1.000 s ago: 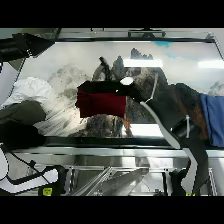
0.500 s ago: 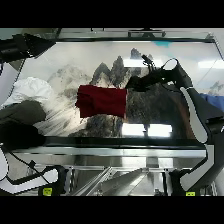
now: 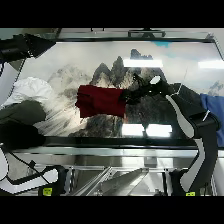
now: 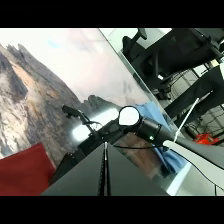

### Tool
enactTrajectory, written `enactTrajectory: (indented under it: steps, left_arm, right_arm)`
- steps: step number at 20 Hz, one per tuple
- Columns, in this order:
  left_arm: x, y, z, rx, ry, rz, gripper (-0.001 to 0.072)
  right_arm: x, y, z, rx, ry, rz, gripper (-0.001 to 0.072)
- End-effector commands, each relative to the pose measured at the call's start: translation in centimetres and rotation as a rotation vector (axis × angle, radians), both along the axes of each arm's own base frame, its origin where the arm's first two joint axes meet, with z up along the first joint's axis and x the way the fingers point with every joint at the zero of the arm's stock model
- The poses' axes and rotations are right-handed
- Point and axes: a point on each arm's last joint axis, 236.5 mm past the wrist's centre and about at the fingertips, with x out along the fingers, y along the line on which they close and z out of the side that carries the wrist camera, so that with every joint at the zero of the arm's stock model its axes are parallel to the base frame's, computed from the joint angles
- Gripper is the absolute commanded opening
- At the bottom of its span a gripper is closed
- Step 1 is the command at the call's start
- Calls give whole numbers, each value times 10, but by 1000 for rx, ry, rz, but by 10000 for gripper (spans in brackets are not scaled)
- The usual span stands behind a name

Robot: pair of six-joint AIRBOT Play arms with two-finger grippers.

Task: Fold the shirts.

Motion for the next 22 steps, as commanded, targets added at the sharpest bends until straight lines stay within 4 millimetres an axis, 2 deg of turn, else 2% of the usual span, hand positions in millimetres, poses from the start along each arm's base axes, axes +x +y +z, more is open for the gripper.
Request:
enactTrajectory:
  steps: [1,2,3,4,6,7,9,10,12,14,15,16,17,18,19,20,22]
  left_arm:
    - [0,0,0,4,-4,-2,16]
    - [0,0,0,4,-4,-2,16]
    - [0,0,0,4,-4,-2,16]
    - [0,0,0,4,-4,-2,16]
    - [-2,-1,-1,5,-2,-8,16]
    - [-3,-1,-1,7,1,-14,16]
    - [-7,-3,-3,11,9,-32,15]
    - [-9,-4,-4,13,12,-38,15]
    - [-11,-5,-5,15,16,-49,15]
    - [-11,-5,-5,15,17,-50,15]
    - [-11,-5,-5,15,16,-48,15]
    - [-11,-5,-5,15,16,-48,15]
    - [-11,-5,-5,15,16,-48,15]
    - [-11,-5,-5,15,16,-48,15]
    - [-11,-5,-5,15,16,-48,15]
    - [-11,-5,-5,15,17,-48,15]
    - [-11,-5,-5,14,17,-48,15]
  right_arm:
    - [4,21,-9,59,-5,-26,546]
    - [6,27,-1,105,-32,-17,317]
    - [9,34,11,157,-45,-24,135]
    - [13,40,25,204,-64,-32,38]
    - [21,40,55,234,-121,-26,20]
    - [26,37,78,253,-159,-18,19]
    - [41,13,144,291,-259,-34,19]
    - [51,-9,183,296,-321,-68,19]
    - [62,-64,264,283,-450,-163,19]
    - [57,-129,341,247,-579,-263,19]
    - [52,-169,373,201,-642,-343,20]
    - [47,-206,394,158,-676,-427,20]
    - [41,-254,415,106,-715,-540,20]
    - [36,-298,424,58,-734,-643,19]
    - [32,-347,425,17,-726,-758,19]
    - [26,-394,420,-31,-720,-854,19]
    - [11,-476,401,-119,-695,-993,19]
